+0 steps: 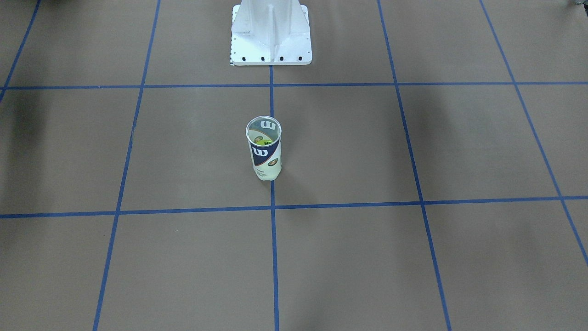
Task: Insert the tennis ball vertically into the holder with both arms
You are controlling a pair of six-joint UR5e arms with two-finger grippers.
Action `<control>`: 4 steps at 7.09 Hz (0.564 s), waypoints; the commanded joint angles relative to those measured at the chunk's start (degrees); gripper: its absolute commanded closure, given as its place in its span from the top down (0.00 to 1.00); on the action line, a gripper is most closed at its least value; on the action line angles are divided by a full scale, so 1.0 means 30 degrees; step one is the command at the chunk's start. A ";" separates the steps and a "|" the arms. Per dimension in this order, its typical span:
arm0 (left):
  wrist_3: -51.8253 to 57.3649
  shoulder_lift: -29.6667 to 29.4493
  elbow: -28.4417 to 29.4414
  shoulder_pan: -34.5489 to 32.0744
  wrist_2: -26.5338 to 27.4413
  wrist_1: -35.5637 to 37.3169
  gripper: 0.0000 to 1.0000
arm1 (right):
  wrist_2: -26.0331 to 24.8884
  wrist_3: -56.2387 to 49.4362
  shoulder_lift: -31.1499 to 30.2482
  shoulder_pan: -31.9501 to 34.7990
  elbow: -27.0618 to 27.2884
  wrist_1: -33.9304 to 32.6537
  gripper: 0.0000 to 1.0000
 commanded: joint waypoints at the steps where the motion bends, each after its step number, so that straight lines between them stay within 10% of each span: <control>1: -0.0001 -0.0022 -0.0002 0.0001 -0.0005 -0.0014 1.00 | 0.0000 0.0030 0.0014 0.0000 -0.0020 0.0000 1.00; 4: 0.0087 0.0036 -0.0002 0.0001 0.0024 -0.0043 1.00 | 0.0029 0.0030 0.0014 0.0000 -0.0020 0.0000 1.00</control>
